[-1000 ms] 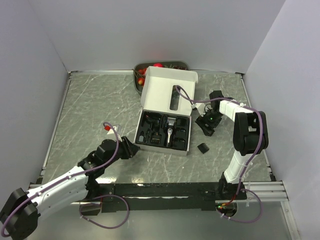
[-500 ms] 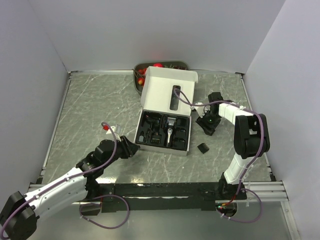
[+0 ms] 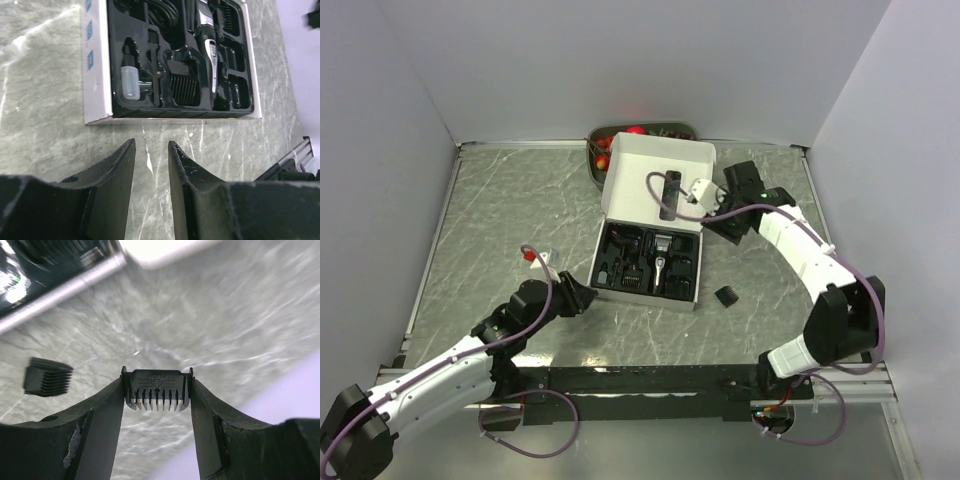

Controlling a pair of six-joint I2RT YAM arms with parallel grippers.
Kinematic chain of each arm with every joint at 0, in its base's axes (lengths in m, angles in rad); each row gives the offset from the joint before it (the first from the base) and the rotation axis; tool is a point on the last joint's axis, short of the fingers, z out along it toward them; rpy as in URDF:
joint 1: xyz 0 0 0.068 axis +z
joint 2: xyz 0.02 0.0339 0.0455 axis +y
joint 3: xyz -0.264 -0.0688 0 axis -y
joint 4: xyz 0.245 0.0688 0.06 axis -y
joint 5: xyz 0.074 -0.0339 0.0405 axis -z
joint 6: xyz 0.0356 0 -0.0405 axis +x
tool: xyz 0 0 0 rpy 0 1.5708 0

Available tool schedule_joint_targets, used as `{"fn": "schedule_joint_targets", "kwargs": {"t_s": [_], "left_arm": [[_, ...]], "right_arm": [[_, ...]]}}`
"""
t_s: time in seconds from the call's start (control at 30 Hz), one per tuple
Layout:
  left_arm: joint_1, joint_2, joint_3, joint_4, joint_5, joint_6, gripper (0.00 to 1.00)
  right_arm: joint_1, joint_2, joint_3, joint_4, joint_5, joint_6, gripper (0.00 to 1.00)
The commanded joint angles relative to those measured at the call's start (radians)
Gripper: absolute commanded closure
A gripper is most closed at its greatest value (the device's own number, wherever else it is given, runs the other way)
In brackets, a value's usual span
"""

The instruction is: Sort the hair-cutting tools

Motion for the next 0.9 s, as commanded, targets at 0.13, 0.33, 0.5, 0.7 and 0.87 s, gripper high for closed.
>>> {"fn": "schedule_joint_targets", "kwargs": {"t_s": [0.13,0.33,0.5,0.7,0.87], "left_arm": [[-0.001,-0.009,0.014,-0.013,-0.055,0.024,0.61],[-0.001,-0.015,0.019,-0.042,-0.117,0.033,0.61],[-0.001,-0.009,0.022,-0.042,-0.128,0.036,0.61],[-0.001,0.018,0.023,-0.033,-0.13,0.036,0.6],[-0.001,0.024,0.025,-0.03,-0.135,0.033,0.6]], "right_arm": [[0.26,-0.047,0.097,-0.098,0.099,-0.011,0.55],[0.294,0.056,0.111,-0.067,-0.088,0.013,0.56],[0.32,0.18,0.16,-0.081,-0.171,0.01,0.53],[0.335,0.271,0.182,-0.081,-0.188,-0.01,0.52],[0.332,0.289,0.169,-0.089,-0.194,-0.013,0.51]]}}
